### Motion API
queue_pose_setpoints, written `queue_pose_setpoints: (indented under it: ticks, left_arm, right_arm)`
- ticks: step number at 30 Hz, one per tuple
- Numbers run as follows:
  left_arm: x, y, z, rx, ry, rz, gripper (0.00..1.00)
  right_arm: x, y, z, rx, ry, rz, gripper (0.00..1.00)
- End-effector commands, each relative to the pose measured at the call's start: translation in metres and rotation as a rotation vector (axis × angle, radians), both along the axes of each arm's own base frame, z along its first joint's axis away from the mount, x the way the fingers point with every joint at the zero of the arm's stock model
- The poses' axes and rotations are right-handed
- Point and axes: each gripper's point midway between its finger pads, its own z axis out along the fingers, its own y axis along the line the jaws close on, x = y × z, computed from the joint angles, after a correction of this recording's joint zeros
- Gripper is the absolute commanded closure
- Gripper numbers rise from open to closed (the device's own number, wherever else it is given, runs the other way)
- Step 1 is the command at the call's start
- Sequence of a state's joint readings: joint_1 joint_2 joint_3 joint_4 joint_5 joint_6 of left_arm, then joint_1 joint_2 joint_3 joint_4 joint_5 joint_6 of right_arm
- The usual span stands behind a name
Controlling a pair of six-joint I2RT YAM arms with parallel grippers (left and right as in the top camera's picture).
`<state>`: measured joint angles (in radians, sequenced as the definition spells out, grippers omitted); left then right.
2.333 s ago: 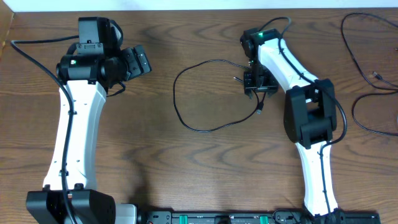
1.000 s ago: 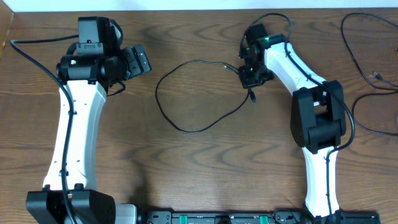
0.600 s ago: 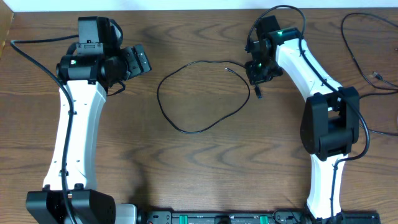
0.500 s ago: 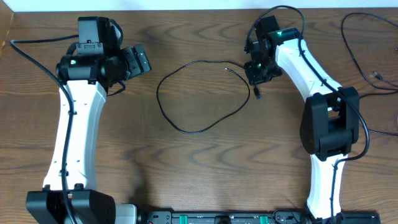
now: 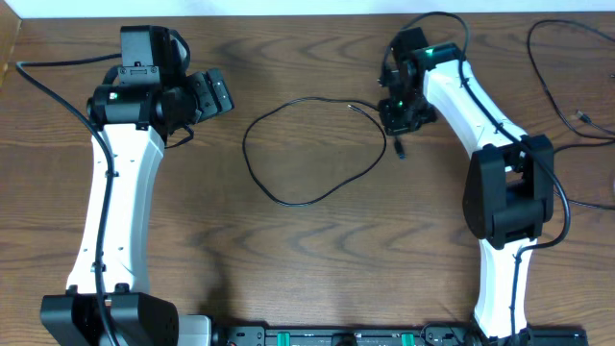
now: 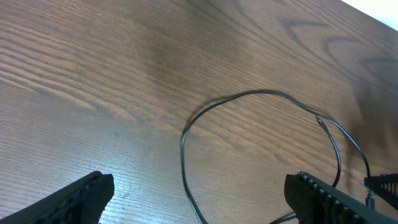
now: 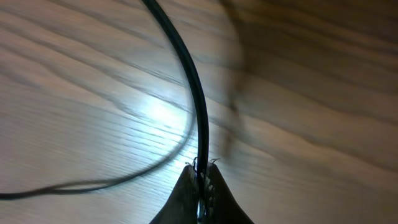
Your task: Untangle cables
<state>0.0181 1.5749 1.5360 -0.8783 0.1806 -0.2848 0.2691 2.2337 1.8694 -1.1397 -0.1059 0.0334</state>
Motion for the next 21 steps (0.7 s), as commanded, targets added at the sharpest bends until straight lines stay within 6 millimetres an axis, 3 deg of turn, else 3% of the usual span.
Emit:
queue_pose_setpoints:
  ticks: [1,5,7,8,10,11,12,13,14,15,21]
  left_arm:
    - [0.001,0.003,-0.002,0.009,0.005,0.007,0.07]
    - [0.001,0.003,-0.002,0.01,0.004,0.006,0.07]
    - [0.001,0.003,-0.002,0.01,0.004,0.006,0.07]
    - [0.002,0.003,-0.002,0.009,0.001,0.006,0.07]
    - [0.003,0.003,-0.001,0.009,-0.004,0.007,0.07]
    - [0.004,0.003,0.0,0.009,-0.008,0.007,0.07]
    - [0.004,0.003,0.0,0.009,-0.011,0.007,0.07]
    - [0.005,0.003,0.001,0.009,-0.015,0.007,0.07]
    - [0.006,0.003,0.001,0.009,-0.018,0.007,0.07]
    - [0.006,0.003,0.001,0.009,-0.019,0.007,0.07]
    - [0.007,0.003,0.001,0.009,-0.022,0.007,0.07]
  right_arm:
    - [0.011,-0.038,0.011,-0.178,-0.065,-0.134,0.99]
    - [0.029,-0.076,0.031,-0.199,-0.115,-0.232,0.99]
    - [0.039,-0.109,0.054,-0.213,-0.147,-0.303,0.99]
    - [0.046,-0.161,0.086,-0.247,-0.184,-0.416,0.99]
    - [0.044,-0.206,0.108,-0.274,-0.205,-0.526,0.99]
    - [0.038,-0.238,0.119,-0.29,-0.208,-0.603,0.99]
    - [0.035,-0.248,0.12,-0.296,-0.207,-0.627,0.99]
    - [0.025,-0.275,0.121,-0.312,-0.19,-0.701,0.99]
    - [0.021,-0.283,0.12,-0.314,-0.182,-0.722,0.99]
    - [0.009,-0.305,0.116,-0.321,-0.151,-0.782,0.99]
    - [-0.023,-0.375,0.111,-0.382,-0.132,-0.951,0.99]
